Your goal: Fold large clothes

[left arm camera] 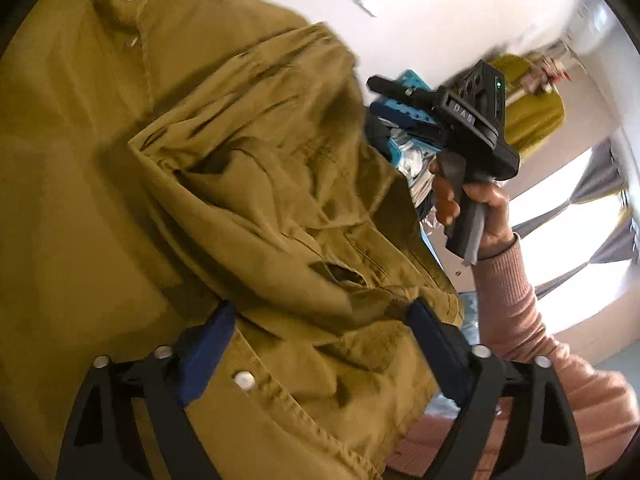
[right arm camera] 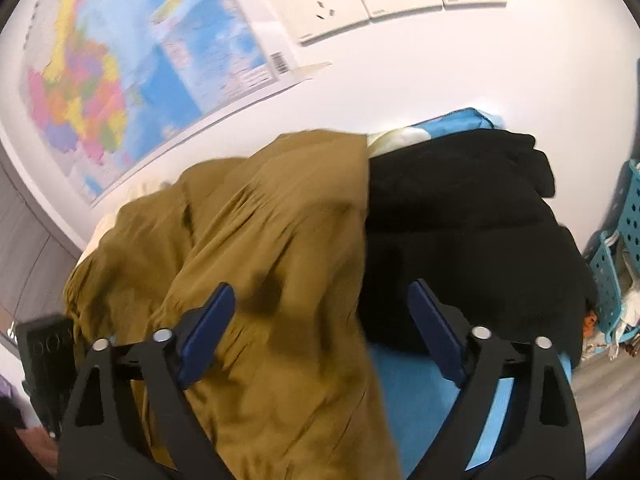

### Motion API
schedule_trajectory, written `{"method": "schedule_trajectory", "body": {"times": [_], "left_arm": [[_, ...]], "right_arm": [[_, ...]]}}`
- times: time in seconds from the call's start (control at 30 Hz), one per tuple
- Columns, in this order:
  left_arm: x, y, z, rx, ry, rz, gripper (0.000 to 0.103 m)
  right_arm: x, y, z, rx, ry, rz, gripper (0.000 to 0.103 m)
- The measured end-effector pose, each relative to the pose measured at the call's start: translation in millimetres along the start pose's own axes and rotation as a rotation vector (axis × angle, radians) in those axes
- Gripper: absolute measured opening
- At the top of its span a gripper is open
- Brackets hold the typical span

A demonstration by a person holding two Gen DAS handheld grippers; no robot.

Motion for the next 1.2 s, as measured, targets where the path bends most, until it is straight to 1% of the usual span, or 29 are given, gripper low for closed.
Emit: {"method": "schedule_trajectory", "body": {"times": [0.07,0.1,0.13,0.17,0.2,0.23,0.27,0.37,0.4,0.43,0.5,0.53,0.57,0.6,0.63,0.67,0.7,0.73,0.77,0.83,0.9,0.93,0.97,1.0,1.07,1.1,1.13,1.17,1.2], "left_arm": [[0,-7,10,-0.036,0.029,0.009,0.045],[-3,-8,14,-0.043,0.03,0.008,0.038],[-6,-10,18,-0.046,0.017,0.008,0.021],[-9,-11,20,-0.04,-0.001,0.011,0.013],[-13,-12,21,-0.033,-0.005,0.007,0.011],[-19,-12,22,-0.024,-0.006,0.0,0.009],[-26,-13,22,-0.009,-0.016,-0.012,0.008],[-57,-21,25,0.021,-0.061,-0.08,0.005],[-72,-27,28,0.021,-0.094,-0.122,0.004],[-85,-34,32,0.013,-0.127,-0.158,0.004],[-104,-47,43,-0.021,-0.253,-0.221,0.005],[-111,-53,49,-0.036,-0.333,-0.244,0.02],[-114,-56,52,-0.039,-0.359,-0.25,0.038],[-117,-58,53,-0.028,-0.389,-0.262,0.04],[-115,-58,52,-0.001,-0.401,-0.25,0.048],[-112,-58,50,0.023,-0.396,-0.222,0.069],[-105,-54,47,0.05,-0.361,-0.181,0.078],[-97,-47,42,0.077,-0.329,-0.146,0.083],[-90,-39,38,0.109,-0.345,-0.116,0.082],[-74,-22,31,0.178,-0.416,-0.056,0.082],[-55,-6,25,0.243,-0.441,0.011,0.081],[-53,2,29,0.271,-0.462,0.03,0.073],[-48,6,31,0.292,-0.477,0.047,0.055],[-42,10,28,0.318,-0.48,0.076,0.048],[-42,9,29,0.326,-0.471,0.079,0.023],[-46,7,27,0.323,-0.463,0.064,0.018],[-52,3,28,0.321,-0.487,0.037,0.009],[-60,-1,29,0.318,-0.51,0.013,0.006],[-73,-10,31,0.305,-0.543,-0.034,0.006]], "right_arm": [[16,-7,-8,0.057,-0.092,0.022,0.089],[24,-10,-10,0.07,-0.125,0.028,0.089],[31,-11,-9,0.06,-0.155,0.047,0.078],[36,-12,-6,0.052,-0.178,0.068,0.052],[39,-12,-3,0.037,-0.189,0.086,0.041],[40,-14,1,0.008,-0.193,0.1,0.025],[36,-17,4,-0.009,-0.2,0.099,0.015],[0,-31,5,-0.009,-0.221,-0.016,0.01],[-20,-39,1,-0.002,-0.228,-0.084,0.01],[-29,-42,-1,0.001,-0.223,-0.112,0.009],[-30,-49,-11,0.019,-0.151,-0.106,0.009],[-23,-49,-16,0.03,-0.125,-0.076,0.01],[-15,-46,-19,0.034,-0.105,-0.051,0.01],[-6,-43,-23,0.038,-0.078,-0.022,0.01],[5,-38,-28,0.056,-0.056,0.004,0.012],[9,-36,-34,0.074,-0.058,0.013,0.016],[12,-32,-40,0.098,-0.064,0.014,0.018],[12,-29,-47,0.124,-0.08,0.006,0.022],[12,-28,-51,0.138,-0.095,0.002,0.023],[13,-25,-54,0.149,-0.11,0.006,0.024],[11,-23,-54,0.142,-0.109,0.009,0.027],[12,-25,-52,0.145,-0.112,0.011,0.028],[11,-24,-52,0.147,-0.115,0.012,0.029],[10,-23,-51,0.142,-0.116,0.015,0.029],[8,-22,-50,0.124,-0.104,0.018,0.029],[8,-22,-50,0.12,-0.103,0.016,0.029],[5,-22,-51,0.121,-0.107,0.011,0.023],[3,-23,-50,0.121,-0.116,0.002,0.015],[2,-23,-48,0.111,-0.122,-0.003,0.014]]}}
Point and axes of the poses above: each gripper's, at about its wrist camera, not at the fingertips, and x roughly the way its jaws point, z to its left, y to its underside, the point moved 2 cm from there along x, roughly the way its jaws point, and after that the axes turned 9 degrees about -y, right-handed, at the moved point
